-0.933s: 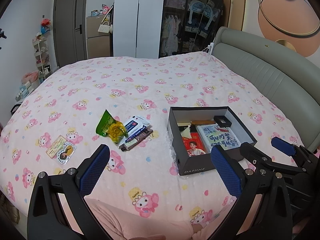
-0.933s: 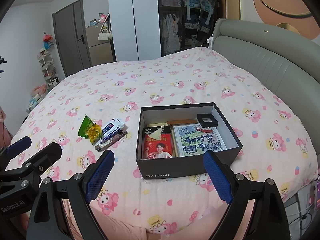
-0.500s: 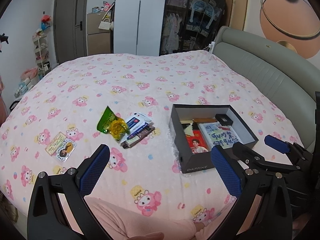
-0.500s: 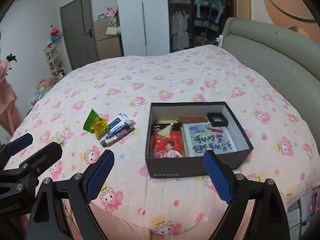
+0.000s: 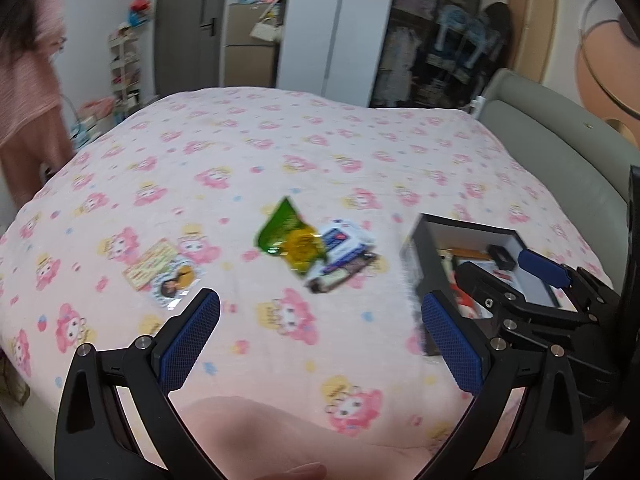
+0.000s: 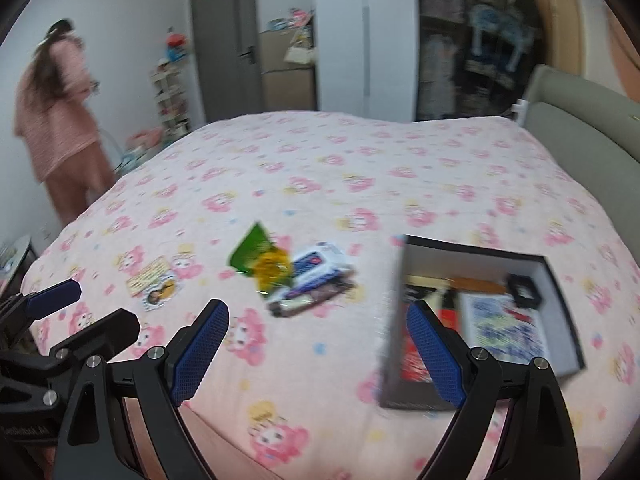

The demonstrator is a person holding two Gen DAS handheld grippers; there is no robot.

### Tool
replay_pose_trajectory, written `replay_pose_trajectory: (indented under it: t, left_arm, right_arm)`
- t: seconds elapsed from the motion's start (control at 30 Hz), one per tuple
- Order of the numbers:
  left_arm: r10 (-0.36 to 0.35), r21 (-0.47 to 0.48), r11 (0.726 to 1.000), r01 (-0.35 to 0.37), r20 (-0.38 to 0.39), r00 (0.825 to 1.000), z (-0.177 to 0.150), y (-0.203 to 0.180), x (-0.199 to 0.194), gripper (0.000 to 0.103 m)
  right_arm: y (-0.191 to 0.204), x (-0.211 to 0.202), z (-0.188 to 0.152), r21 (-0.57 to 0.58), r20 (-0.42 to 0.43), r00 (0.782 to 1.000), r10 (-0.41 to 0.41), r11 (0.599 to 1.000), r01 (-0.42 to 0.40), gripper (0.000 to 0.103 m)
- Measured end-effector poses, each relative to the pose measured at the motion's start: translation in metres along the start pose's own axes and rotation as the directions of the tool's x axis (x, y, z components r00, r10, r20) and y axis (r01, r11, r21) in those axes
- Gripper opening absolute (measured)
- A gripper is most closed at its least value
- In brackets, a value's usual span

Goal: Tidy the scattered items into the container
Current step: 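Move the right tool toward the clear sleeve with the babi card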

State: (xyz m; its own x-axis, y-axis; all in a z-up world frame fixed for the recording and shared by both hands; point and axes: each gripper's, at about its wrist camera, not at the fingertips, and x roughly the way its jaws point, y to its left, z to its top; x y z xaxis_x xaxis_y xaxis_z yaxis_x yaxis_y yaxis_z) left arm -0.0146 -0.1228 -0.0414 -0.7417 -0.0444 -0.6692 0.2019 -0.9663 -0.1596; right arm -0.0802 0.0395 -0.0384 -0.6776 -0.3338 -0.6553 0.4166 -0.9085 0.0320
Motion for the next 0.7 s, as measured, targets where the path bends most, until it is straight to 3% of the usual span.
replay_pose_trajectory:
  t: [0.27,0.37,0.43,0.5,0.57,0.7]
  left_arm:
    - [0.12,-0.095,0.988,-0.122,-0.027,0.992,0.006,0.085,0.025,0.097]
    - [0.164,-0.124,0.978,-0.17,-0.054,0.985,0.007,0.118,0.04,0.097]
    - [0.18,-0.149,0.97,-0.19,-0.078,0.981,0.006,0.138,0.052,0.09]
    - [0.19,-0.178,0.962,-0.207,-0.108,0.976,0.004,0.158,0.064,0.087]
    - [0.178,-0.223,0.953,-0.204,-0.132,0.975,0.0,0.178,0.078,0.087]
    - [0.166,-0.287,0.932,-0.22,-0.202,0.965,-0.014,0.213,0.109,0.084]
  right_arm:
    - [0.08,0.076,0.022,-0.126,-0.127,0.98,0.154,0.977,-0.17,0.09]
    - [0.108,0.11,0.026,-0.18,-0.204,0.96,0.193,0.956,-0.231,0.09]
    - [0.122,0.132,0.026,-0.197,-0.25,0.943,0.221,0.942,-0.273,0.089]
    - [0.136,0.153,0.024,-0.232,-0.283,0.936,0.211,0.932,-0.28,0.086]
    - [0.152,0.172,0.023,-0.268,-0.31,0.93,0.197,0.921,-0.284,0.075]
    - [0.175,0.211,0.02,-0.337,-0.336,0.931,0.143,0.904,-0.261,0.07]
